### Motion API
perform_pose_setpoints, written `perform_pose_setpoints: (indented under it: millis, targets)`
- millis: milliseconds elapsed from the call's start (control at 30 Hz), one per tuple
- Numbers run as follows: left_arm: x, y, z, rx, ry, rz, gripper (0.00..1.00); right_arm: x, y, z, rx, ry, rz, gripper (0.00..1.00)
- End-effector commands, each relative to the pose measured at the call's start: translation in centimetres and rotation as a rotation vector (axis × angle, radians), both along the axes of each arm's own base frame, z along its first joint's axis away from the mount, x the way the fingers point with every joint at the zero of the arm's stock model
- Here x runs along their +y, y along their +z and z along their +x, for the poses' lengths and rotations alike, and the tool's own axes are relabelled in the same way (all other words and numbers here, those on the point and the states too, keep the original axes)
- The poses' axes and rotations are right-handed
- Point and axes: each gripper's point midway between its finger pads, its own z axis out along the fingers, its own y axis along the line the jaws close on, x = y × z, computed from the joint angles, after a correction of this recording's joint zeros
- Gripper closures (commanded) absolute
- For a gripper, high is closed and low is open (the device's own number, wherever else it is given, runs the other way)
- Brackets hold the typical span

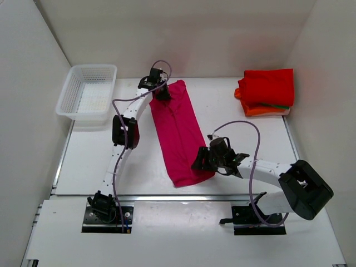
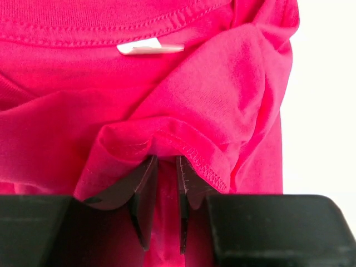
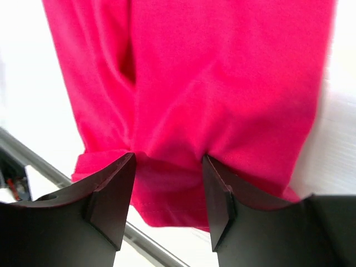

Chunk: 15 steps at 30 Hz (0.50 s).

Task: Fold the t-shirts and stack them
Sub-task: Rotate the tshirt 90 degrees

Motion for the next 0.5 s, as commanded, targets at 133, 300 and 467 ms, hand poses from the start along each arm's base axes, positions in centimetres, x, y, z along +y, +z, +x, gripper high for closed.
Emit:
perform_pose_setpoints:
  millis: [133, 300, 467]
  targets:
    - [1.0, -2.9, -3.1, 0.112, -0.021, 0.008, 0.67, 2.0, -3.5, -5.7, 0.168, 0.117, -0.061, 0.5]
    - [0.1, -0.2, -0.9, 0.044, -0.029, -0.031, 0.67, 3.8, -3.2, -7.5, 0.164, 0.162, -0.032, 0.52]
    - [-0.6, 2.0, -1.8, 0.056, -0.063, -0.091, 0.6, 4.1, -2.6, -7.9, 0.14, 0.223, -0.018, 0.49]
